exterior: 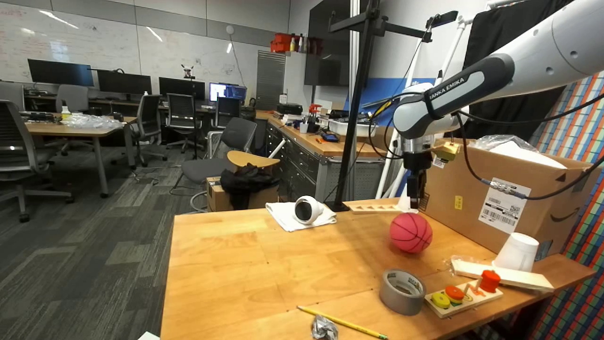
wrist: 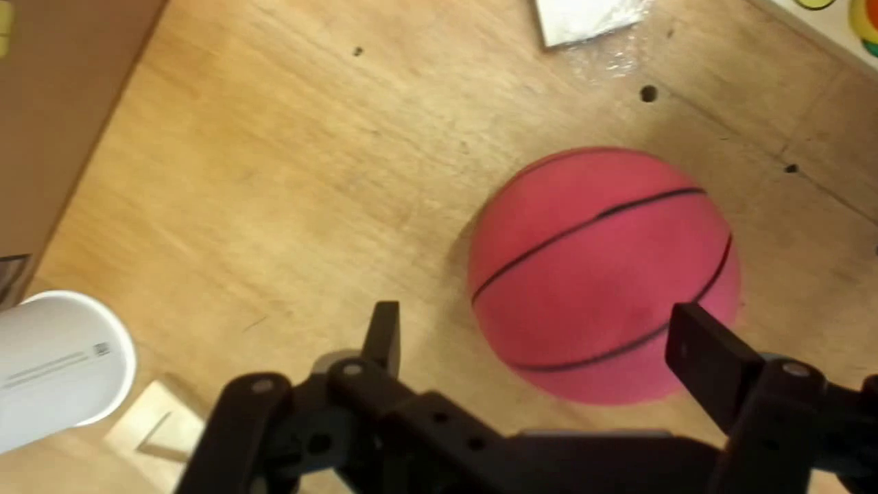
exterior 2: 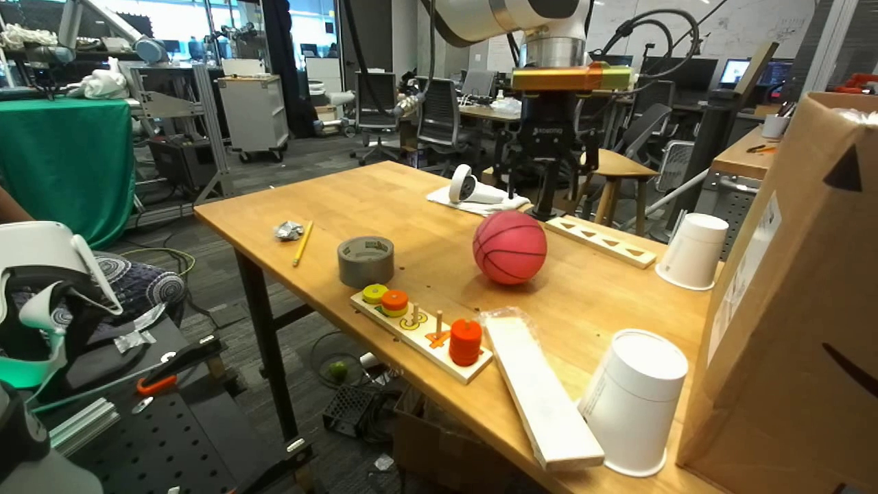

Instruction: Move the ball to the right

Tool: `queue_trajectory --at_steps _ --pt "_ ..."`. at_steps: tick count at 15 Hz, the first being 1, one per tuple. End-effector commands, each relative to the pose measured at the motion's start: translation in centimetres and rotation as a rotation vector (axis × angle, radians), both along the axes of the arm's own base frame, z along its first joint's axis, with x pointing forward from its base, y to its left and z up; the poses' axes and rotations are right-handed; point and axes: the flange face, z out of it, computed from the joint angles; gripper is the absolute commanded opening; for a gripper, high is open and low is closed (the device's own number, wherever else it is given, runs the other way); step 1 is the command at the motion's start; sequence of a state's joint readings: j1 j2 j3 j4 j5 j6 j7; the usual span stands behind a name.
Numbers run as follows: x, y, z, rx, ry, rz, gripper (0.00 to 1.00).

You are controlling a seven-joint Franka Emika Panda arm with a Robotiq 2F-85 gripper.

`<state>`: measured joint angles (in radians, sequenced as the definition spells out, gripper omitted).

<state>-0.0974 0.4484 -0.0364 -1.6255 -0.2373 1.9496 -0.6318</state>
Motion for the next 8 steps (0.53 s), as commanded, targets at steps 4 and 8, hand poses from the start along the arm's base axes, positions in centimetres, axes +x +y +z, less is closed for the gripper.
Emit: queue_trajectory --at_steps 4,8 --pt "-0.3 2.9 6.3 -0.178 -0.117 -0.005 1.0" --pt "-2.8 5.9 6.8 -0.12 0.014 -0.066 1.0"
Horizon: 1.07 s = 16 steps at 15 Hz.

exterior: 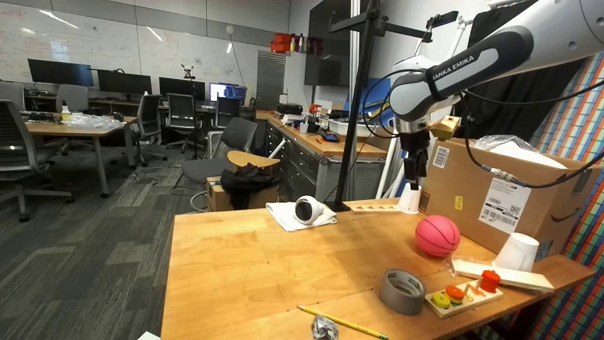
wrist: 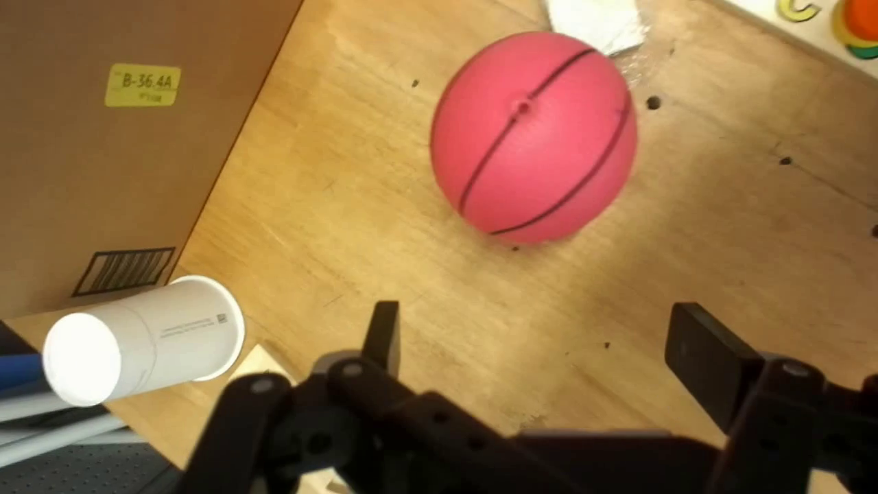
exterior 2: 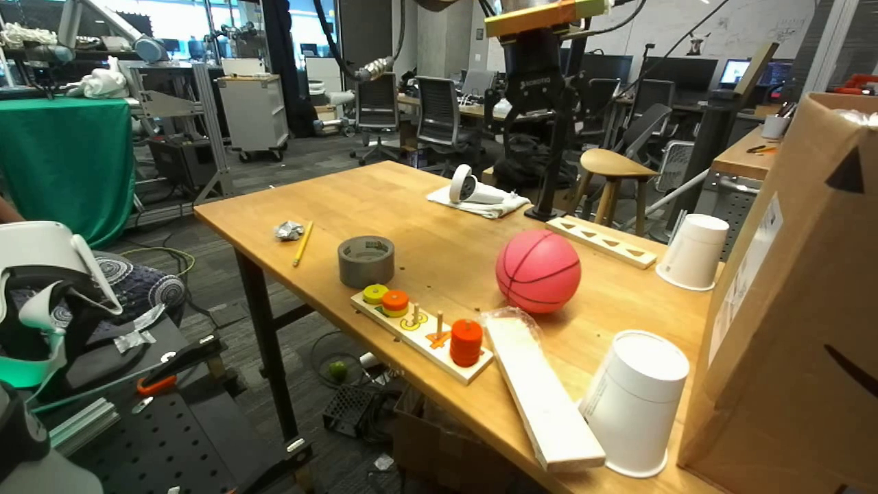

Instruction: Move the ball to the right

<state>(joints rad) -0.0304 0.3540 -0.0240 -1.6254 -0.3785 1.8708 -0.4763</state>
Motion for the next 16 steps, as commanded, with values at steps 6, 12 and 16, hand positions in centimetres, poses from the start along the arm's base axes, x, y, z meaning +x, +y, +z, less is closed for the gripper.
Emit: queue_trajectory --at_steps 6,12,16 --pt "-4.4 3.9 -1.5 0.124 0.266 -0.145 1.0" --pt "-5.1 4.6 -5.1 0.245 0.306 -0.136 1.0" --pt "-5.3 3.2 -8.5 0.236 0.326 -0.074 1.0"
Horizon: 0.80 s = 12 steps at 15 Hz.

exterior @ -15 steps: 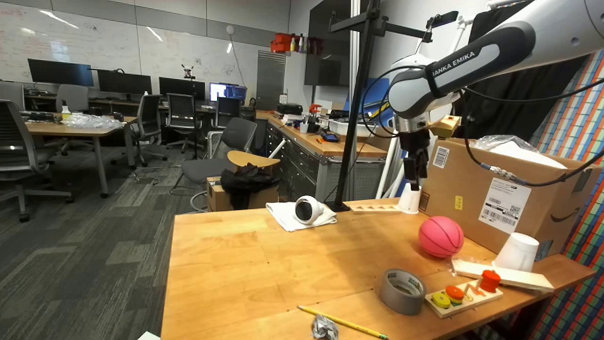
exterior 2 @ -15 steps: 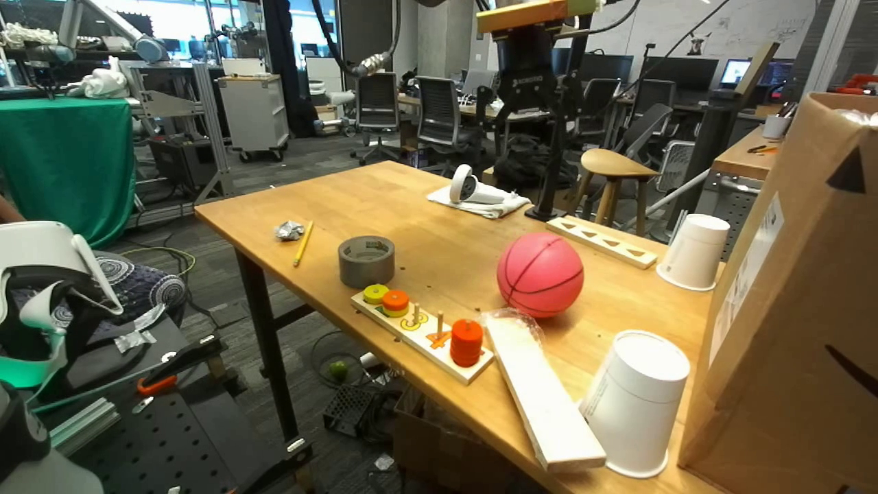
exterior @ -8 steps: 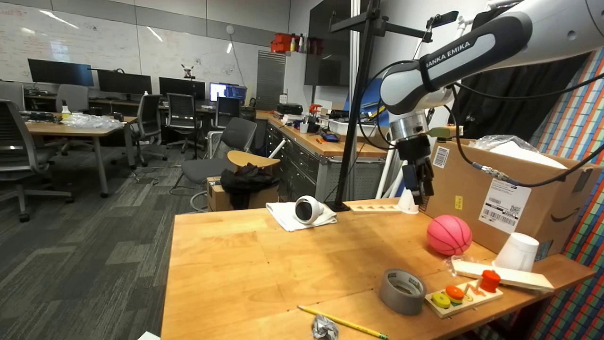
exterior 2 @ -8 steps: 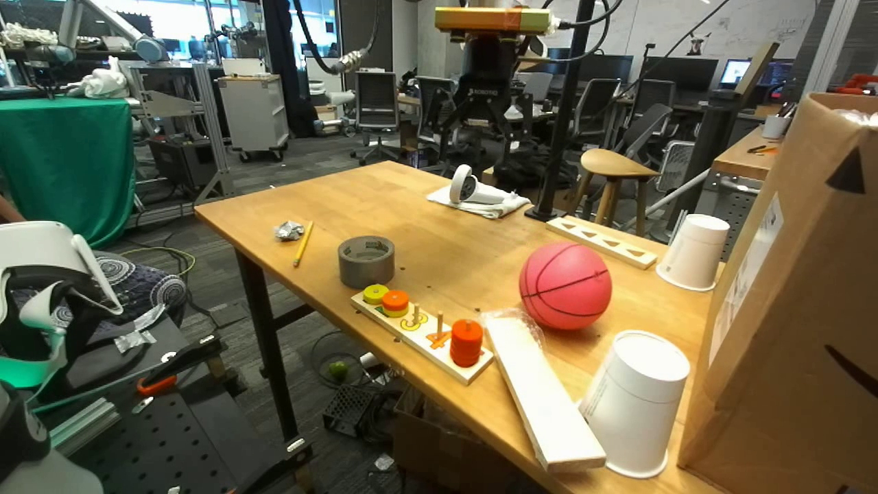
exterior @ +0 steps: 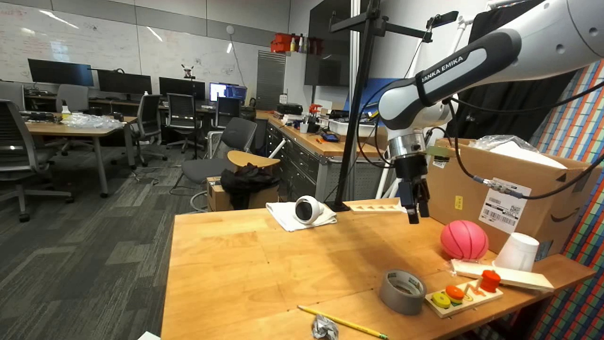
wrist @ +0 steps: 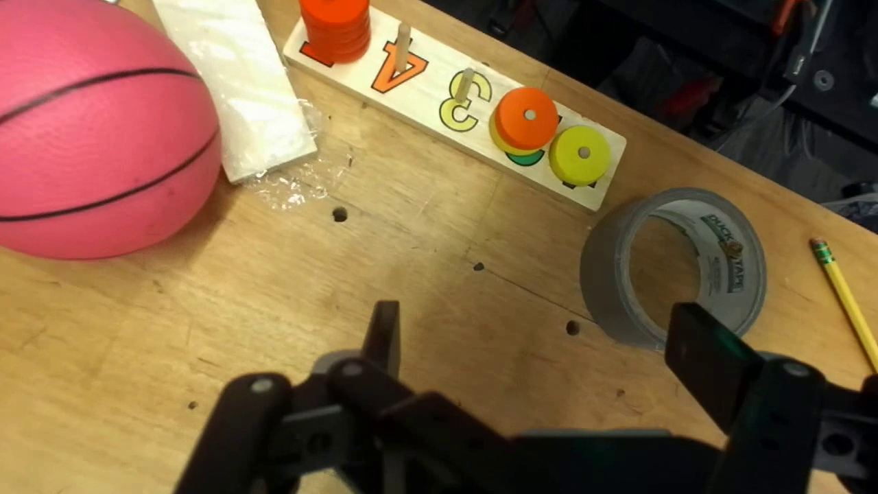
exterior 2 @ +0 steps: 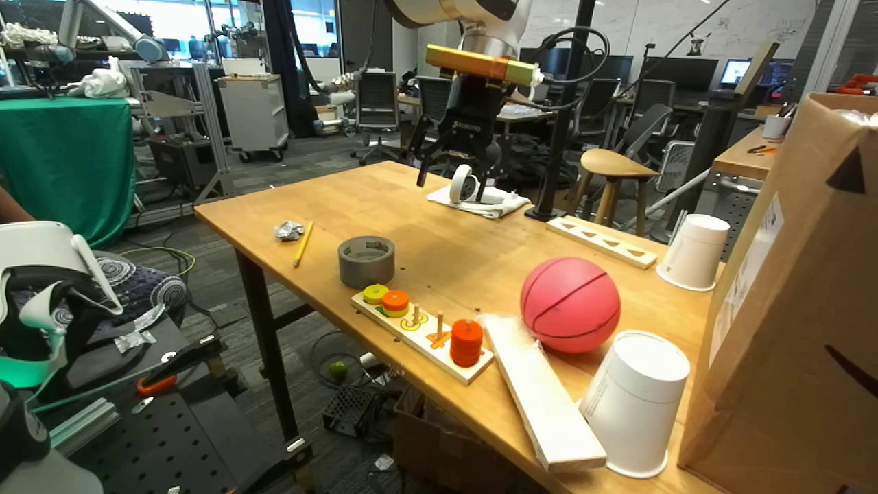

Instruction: Move the ball to the right

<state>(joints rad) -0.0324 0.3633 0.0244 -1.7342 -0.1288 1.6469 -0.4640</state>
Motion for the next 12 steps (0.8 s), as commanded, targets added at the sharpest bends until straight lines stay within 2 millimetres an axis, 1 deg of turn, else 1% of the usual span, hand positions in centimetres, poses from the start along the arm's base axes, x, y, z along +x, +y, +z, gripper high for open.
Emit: queue_trajectory --at_steps 1,2,4,8,9,12 --pt "-0.1 -1.6 -2.3 0.029 -0.001 0.085 1.0" --pt "-0.1 -2.2 -3.0 0.034 0.004 0.117 1.0" --pt "0.2 -3.3 -3.7 0.048 0.0 0.236 1.0" --pt "0.8 -5.6 -3.4 0.03 0.019 0.45 1.0" --pt "0.7 -5.9 -3.5 0.027 0.038 0.502 1.0" --pt "-0.5 -6.3 -4.0 0.046 0.106 0.649 1.0"
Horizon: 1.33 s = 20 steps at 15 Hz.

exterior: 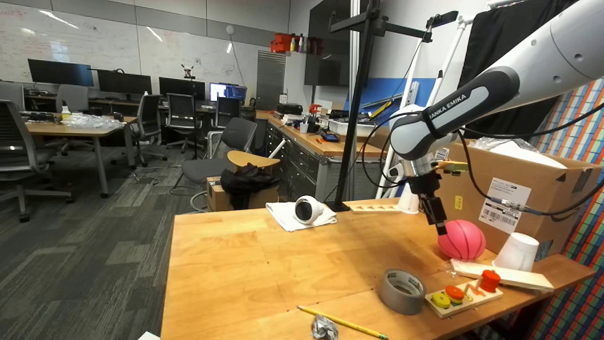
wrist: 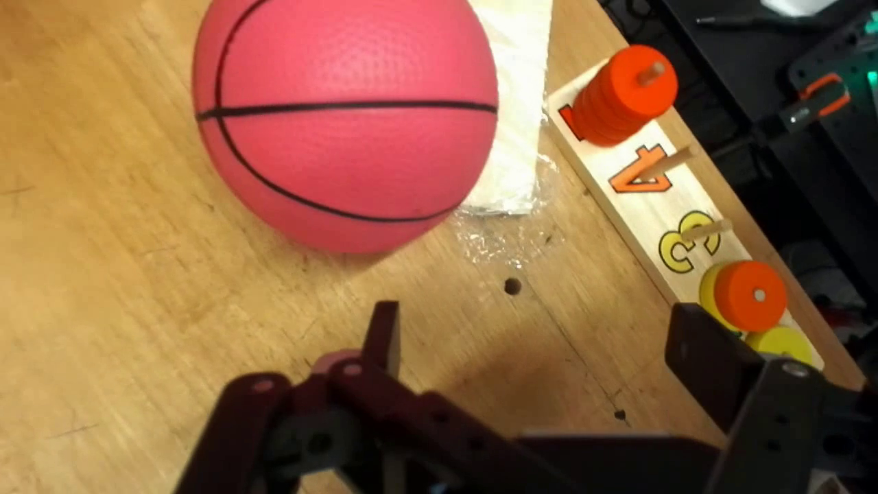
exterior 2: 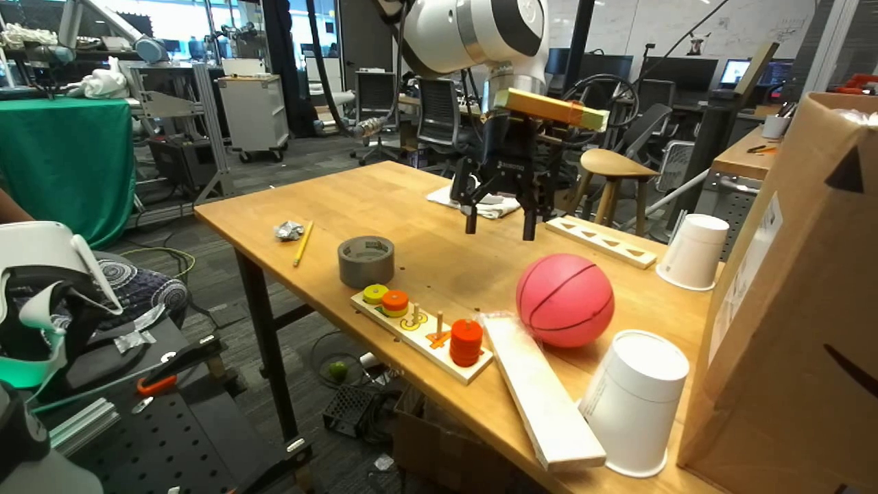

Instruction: Move the ball to the right

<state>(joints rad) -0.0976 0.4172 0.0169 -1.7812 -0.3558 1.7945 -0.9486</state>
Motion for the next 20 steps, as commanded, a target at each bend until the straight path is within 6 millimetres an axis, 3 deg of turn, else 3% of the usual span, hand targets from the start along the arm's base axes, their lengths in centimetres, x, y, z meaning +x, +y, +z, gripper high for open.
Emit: queue_trajectory --at_steps 1,7,10,14,16,20 --pt "-1.4 -0.2 0.0 0.021 0.061 0.182 1.0" --pt "-4.6 0.9 -4.2 0.114 0.18 0.377 1.0" --pt "-5.5 -0.2 -5.6 0.088 0.211 0.459 1.0" --pt "-5.4 -2.7 -6.3 -0.01 0.198 0.548 1.0" --pt "-4.7 -4.0 -5.3 -0.112 0.138 0.539 1.0" --pt "-3.8 -6.5 0.2 -0.29 0.029 0.515 1.0"
